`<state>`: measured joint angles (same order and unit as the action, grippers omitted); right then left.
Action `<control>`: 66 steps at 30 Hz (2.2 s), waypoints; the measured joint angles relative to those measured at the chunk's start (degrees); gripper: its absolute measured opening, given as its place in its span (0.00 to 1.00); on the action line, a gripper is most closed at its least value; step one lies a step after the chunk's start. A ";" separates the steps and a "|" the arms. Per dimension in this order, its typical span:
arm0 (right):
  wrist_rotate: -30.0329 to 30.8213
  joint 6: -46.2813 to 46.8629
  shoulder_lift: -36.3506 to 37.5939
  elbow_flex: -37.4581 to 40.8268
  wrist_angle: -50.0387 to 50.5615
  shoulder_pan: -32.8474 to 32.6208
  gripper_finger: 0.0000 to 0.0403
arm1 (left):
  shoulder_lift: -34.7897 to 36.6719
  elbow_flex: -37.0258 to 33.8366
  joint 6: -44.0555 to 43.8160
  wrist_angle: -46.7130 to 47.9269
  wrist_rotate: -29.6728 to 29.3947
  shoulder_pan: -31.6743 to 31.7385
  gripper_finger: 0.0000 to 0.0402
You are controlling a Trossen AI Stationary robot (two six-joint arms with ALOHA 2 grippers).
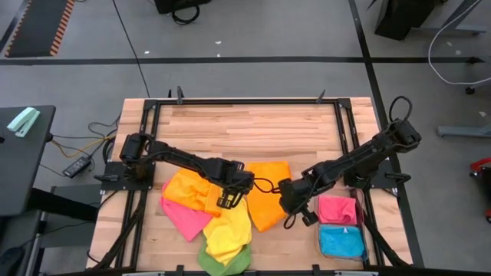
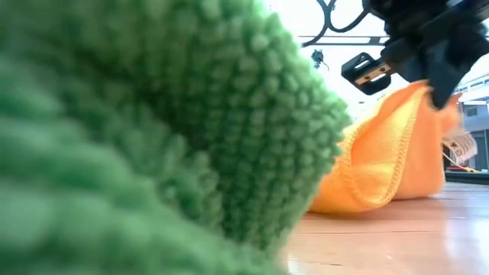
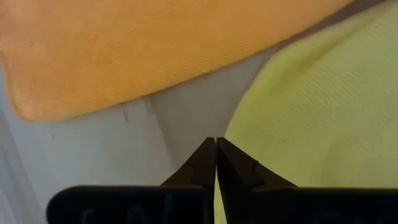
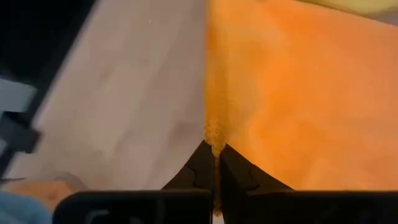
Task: Fold microfiber towels
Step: Fold the orange towel
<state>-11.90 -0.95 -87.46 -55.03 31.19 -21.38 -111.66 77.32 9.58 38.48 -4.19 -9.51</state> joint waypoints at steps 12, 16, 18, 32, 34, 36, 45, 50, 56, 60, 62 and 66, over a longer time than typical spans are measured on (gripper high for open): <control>6.97 -0.33 0.00 0.07 2.00 8.59 0.02 | 0.00 0.00 -0.12 0.09 -0.04 -2.81 0.07; 7.95 -2.54 0.00 0.07 2.08 11.12 0.02 | 0.00 0.00 -0.22 0.70 -0.86 -3.62 0.08; 7.89 -3.81 0.00 0.08 2.61 12.22 0.02 | 0.01 0.00 -0.21 1.27 -1.83 -3.83 0.07; 8.02 -9.41 0.00 0.20 3.39 22.01 0.02 | 0.00 0.00 -1.59 3.15 -2.21 -4.90 0.07; 7.98 -9.99 0.00 0.71 3.29 23.37 0.02 | 0.00 0.00 -1.53 3.17 -2.23 -4.83 0.09; 8.00 -10.19 -0.02 1.61 3.45 24.79 0.02 | 0.01 0.00 -1.48 3.23 -2.23 -4.67 0.09; 8.29 -10.55 -0.02 5.69 -0.46 29.10 0.02 | 0.00 0.00 0.11 1.69 -2.27 -3.71 0.03; 8.87 -13.63 -0.35 5.69 -1.60 29.76 0.02 | 0.00 0.00 0.57 0.94 -2.25 -3.39 0.03; 8.81 -15.15 -1.40 7.04 -2.37 30.59 0.02 | 0.00 0.00 0.00 0.66 -2.23 -3.46 0.08; 8.83 -14.80 -1.40 9.24 -4.78 31.52 0.03 | 0.00 0.00 -0.07 0.37 -2.22 -3.46 0.08; 8.89 -14.80 -1.40 9.77 -5.31 31.89 0.06 | 0.00 0.00 0.07 0.33 -2.20 -3.46 0.07; 8.87 -14.03 -1.38 9.84 -6.22 31.91 0.16 | 0.00 0.00 0.07 -1.30 -2.20 -3.42 0.04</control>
<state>-3.03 -14.98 -88.84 -45.19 24.98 10.52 -111.66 77.32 9.65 37.18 -6.39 -12.93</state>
